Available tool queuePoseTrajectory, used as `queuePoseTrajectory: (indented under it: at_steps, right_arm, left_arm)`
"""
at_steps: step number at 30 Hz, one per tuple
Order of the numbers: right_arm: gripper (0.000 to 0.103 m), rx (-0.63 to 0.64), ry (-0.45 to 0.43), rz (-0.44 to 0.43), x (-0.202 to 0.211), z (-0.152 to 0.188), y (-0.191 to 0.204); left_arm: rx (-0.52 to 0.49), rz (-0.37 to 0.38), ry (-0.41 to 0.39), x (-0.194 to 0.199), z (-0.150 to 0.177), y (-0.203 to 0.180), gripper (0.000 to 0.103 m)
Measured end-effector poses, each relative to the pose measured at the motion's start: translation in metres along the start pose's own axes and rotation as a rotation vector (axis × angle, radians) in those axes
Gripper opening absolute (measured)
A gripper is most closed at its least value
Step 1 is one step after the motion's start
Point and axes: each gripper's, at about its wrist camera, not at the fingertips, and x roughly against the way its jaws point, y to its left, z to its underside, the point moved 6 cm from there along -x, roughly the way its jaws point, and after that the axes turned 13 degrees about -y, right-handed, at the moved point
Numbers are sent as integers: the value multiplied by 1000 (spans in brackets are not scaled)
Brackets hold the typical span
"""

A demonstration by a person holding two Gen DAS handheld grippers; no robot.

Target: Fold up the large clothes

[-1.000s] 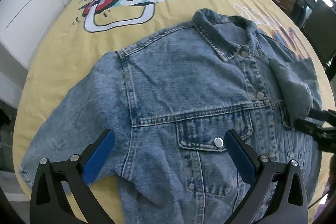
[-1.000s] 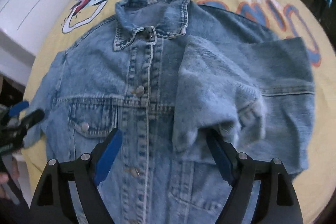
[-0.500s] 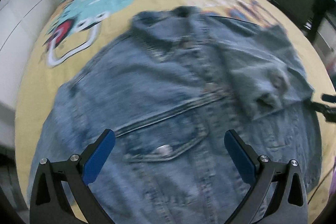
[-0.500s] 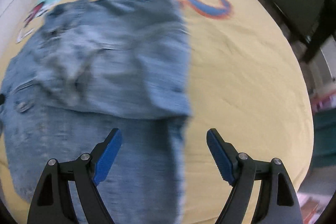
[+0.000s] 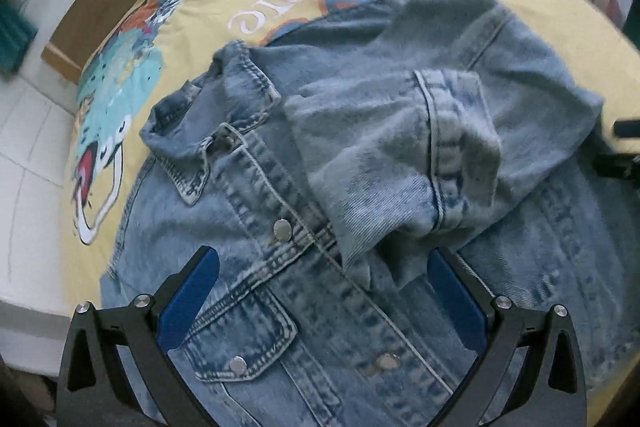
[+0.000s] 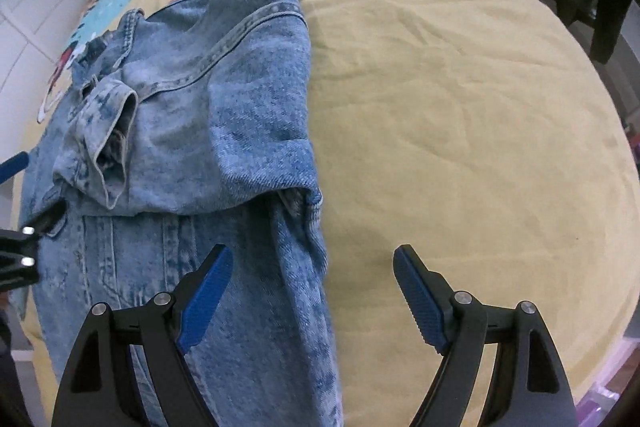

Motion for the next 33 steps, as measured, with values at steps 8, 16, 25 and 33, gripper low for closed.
queuePoseTrajectory:
  at_steps: [8,16,25,33]
  right_arm:
    - [84,-3,4,4,-3,0,-7]
    - [84,44,-4,40,-9,-6,-8]
    - [81,24,-58,19,-14,-28,1]
    - [15,47,-53,19,-17,-19,15]
  left_arm:
    - [-24,26,21,-22,-10,-7,97]
    - [198,86,51,-26,-22,16,13]
    - [503,114,-12,-12,-13,90,12]
    - [629,155,64,-18,34,97,17]
